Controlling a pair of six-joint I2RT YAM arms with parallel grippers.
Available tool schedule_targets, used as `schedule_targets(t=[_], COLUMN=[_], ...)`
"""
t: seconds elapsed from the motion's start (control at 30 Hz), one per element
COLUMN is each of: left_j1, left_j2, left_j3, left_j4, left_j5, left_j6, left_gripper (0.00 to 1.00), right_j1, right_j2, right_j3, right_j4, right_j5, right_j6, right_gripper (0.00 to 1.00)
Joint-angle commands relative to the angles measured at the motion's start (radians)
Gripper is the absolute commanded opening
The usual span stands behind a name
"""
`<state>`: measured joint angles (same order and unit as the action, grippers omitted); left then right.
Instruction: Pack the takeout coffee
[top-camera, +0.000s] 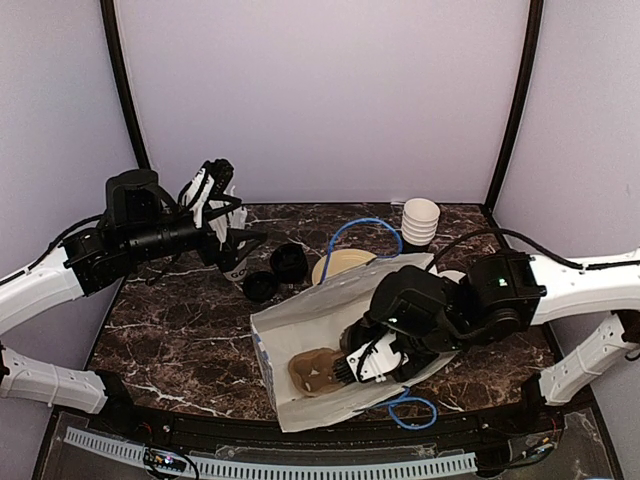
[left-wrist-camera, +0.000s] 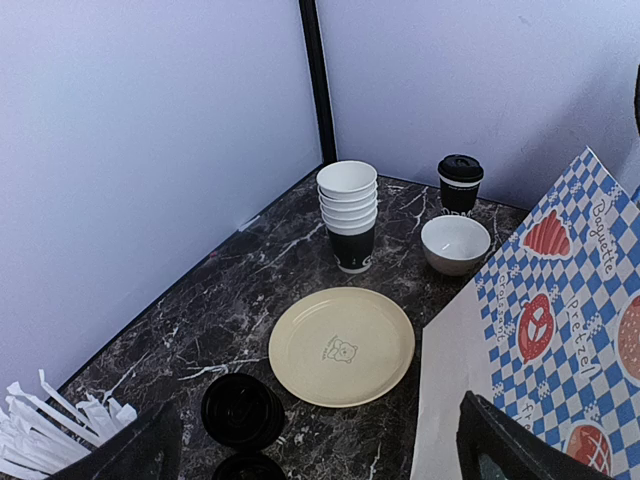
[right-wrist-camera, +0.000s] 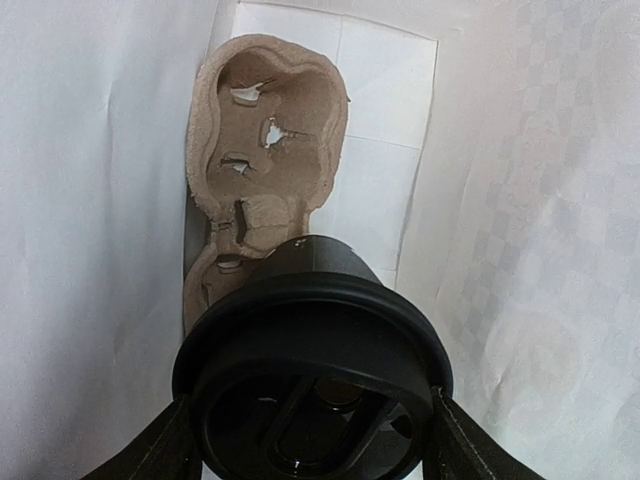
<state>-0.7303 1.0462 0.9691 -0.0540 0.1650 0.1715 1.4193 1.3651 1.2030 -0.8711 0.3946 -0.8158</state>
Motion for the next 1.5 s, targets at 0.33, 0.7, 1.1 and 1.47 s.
schedule_targets(t=[0.33,0.7,1.1,1.47], left_j1=[0.006,0.006,0.006,0.006], left_j2=[-0.014,0.012,0.008,0.0], left_j3=[0.008,0.002,-0.013,-0.019], left_j4=[0.012,0.02,0.03,0.034], left_j5=[0.024,0.038,0.059,0.073], left_j6=[-0.009,-0.006,-0.011,-0.015], left_gripper=[0.98,0.98,0.98,0.98], right_j1=[0.063,0.062,0.056,-0.001], right_j2=[-0.102,-0.09,-0.014,0.016], right_j3=[-0.033,-0.115,0.064,-0.002], right_j4=[-0.142,-0.076,-0.193,-0.137], right_j5=[-0.21,-0.097,-0.076,-0.013], right_j6=[-0.03,-0.032,-0.005,-0.008], right_gripper=[0.52,0.53,0.52,0.52])
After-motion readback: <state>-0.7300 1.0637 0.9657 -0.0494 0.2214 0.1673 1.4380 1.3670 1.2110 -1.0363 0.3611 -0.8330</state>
